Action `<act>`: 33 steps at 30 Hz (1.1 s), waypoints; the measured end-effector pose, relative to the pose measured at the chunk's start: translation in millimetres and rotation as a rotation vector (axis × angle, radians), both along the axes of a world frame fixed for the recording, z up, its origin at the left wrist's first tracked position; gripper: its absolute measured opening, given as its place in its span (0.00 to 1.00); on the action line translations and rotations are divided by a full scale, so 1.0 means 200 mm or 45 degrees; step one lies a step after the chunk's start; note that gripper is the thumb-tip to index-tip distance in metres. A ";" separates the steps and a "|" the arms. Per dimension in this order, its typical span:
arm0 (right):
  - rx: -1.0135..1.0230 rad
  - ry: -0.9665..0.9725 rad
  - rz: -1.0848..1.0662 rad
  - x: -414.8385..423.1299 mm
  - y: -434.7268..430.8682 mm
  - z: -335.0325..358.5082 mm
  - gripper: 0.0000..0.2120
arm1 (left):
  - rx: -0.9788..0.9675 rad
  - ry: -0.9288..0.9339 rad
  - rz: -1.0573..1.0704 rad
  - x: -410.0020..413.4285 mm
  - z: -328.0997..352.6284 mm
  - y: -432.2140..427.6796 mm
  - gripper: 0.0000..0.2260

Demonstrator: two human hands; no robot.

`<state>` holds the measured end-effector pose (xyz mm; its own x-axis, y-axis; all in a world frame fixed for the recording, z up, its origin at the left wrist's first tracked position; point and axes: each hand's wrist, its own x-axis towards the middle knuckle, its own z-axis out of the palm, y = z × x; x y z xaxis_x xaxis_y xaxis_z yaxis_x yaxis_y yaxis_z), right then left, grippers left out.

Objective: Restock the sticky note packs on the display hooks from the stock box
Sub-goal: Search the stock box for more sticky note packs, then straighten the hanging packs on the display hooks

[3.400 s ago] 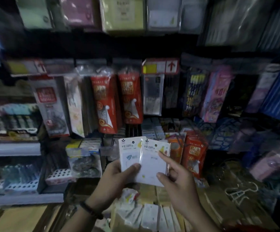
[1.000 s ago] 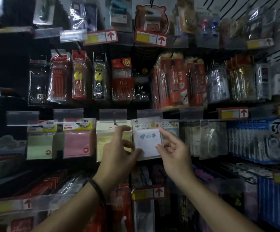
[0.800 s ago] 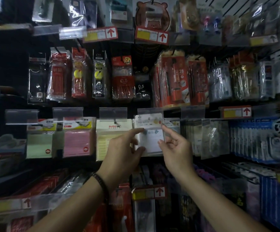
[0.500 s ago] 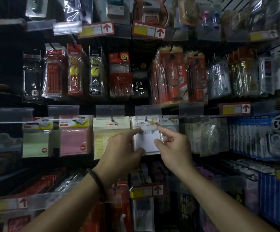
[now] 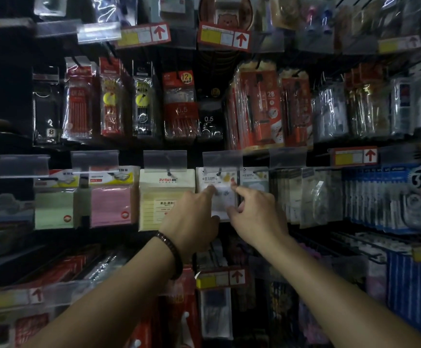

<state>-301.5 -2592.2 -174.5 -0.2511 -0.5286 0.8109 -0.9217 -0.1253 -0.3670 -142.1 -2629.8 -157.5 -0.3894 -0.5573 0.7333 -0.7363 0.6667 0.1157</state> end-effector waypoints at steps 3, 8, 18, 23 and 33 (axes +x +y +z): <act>0.003 0.013 0.037 0.00 0.04 -0.04 0.32 | 0.050 0.015 -0.063 0.03 -0.03 0.05 0.27; -0.175 -0.016 0.185 -0.01 0.15 -0.22 0.18 | -0.007 0.065 -0.104 0.18 -0.21 0.18 0.20; -0.406 -0.061 0.436 0.08 0.54 -1.25 0.06 | 0.112 0.097 -0.400 0.44 -1.33 0.51 0.04; 0.097 -0.393 0.511 0.09 0.56 -2.01 0.07 | 0.608 -0.164 -0.272 0.52 -2.13 0.48 0.07; 1.492 -0.791 -0.011 0.00 0.35 -3.45 0.03 | 1.337 -0.401 -0.160 0.43 -3.19 0.29 0.09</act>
<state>-302.4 -2523.0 -864.8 -0.4191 -0.8285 -0.3714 -0.5614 0.5579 -0.6112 -55.8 -2572.6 -796.1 -0.5735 -0.7880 -0.2237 -0.7659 0.4190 0.4876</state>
